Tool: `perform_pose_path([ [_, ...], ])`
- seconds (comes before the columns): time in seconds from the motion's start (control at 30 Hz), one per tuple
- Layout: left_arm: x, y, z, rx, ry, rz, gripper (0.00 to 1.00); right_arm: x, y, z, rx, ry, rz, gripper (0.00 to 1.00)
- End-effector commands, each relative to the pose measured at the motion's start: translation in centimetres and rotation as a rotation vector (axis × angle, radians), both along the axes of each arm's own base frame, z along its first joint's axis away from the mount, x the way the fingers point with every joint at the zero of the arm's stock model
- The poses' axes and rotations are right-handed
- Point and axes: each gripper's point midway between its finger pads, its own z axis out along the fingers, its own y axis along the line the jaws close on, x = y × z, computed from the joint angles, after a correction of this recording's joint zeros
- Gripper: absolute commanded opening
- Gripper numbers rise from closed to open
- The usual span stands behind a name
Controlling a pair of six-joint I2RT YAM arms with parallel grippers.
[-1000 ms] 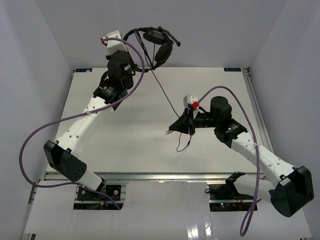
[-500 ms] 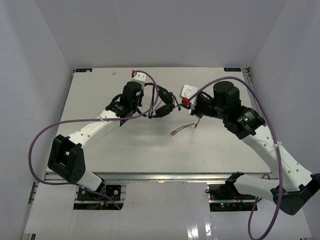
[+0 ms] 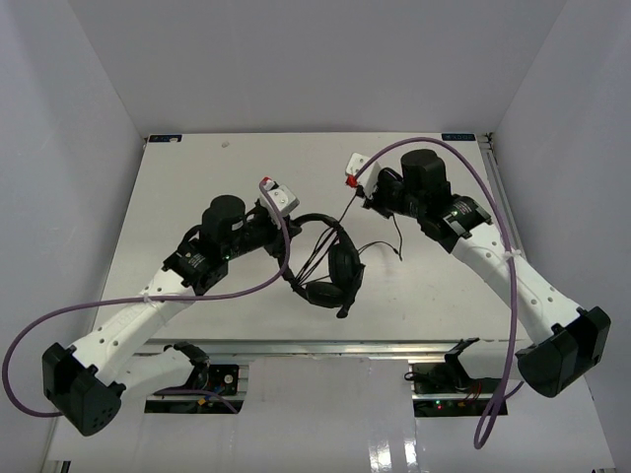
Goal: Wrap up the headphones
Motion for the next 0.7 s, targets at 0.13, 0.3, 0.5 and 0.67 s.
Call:
perform_pose_path([
  [0.13,-3.6,-0.7,7.5,-0.185,-0.058,-0.113,0.0,-0.1,0.6,-0.7,0.263,0.195,0.106,0.08],
  [0.3,-3.3,-1.4,13.2,-0.33,-0.067,-0.097,0.0,-4.7,3.2,-2.9,0.431,0.453,0.346,0.08],
  [0.5,-1.0,-2.5,21.7,-0.586,-0.071,-0.032,0.0,-8.3,4.4,-4.1,0.582,0.619,0.515,0.08],
  [0.67,1.2,-3.4,27.6,-0.77,-0.086,-0.002,0.0,-10.1,4.3,-4.2,0.626,0.672,0.568,0.08],
])
